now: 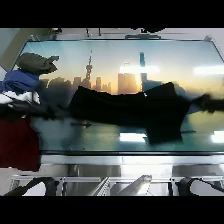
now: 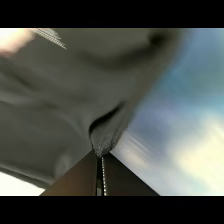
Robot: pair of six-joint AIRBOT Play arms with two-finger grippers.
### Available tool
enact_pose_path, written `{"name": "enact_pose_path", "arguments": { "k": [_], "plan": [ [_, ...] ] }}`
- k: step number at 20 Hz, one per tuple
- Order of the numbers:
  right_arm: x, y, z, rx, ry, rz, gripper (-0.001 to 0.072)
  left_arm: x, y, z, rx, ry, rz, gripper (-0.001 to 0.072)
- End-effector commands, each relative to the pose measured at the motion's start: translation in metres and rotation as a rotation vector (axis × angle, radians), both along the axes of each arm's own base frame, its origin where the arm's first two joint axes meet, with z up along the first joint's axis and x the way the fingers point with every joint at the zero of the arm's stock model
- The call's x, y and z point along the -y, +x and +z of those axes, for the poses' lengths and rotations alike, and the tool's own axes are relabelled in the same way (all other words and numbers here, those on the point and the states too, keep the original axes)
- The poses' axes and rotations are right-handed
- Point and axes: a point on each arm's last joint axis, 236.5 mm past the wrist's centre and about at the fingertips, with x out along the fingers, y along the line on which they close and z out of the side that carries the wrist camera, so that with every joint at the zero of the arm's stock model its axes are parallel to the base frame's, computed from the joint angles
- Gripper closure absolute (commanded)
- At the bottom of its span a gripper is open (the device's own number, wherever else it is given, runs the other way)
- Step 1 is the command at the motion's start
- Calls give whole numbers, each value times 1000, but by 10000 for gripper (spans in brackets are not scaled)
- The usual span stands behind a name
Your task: Fold the shirts.
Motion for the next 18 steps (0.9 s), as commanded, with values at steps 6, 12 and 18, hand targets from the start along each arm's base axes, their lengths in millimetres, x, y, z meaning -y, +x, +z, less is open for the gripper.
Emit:
{"name": "enact_pose_path", "arguments": {
  "k": [6, 12, 18],
  "plan": [
    [-31, -132, 479, 1336, -145, -366, 689, -32, -126, 468, 1351, -510, 38, 675],
    [-53, -203, 518, 1535, -555, -623, 689, -36, -152, 487, 1441, -350, 153, 675],
    [-37, -161, 478, 1363, -532, -520, 689, -40, -112, 447, 1220, -565, 9, 676]
  ]
}}
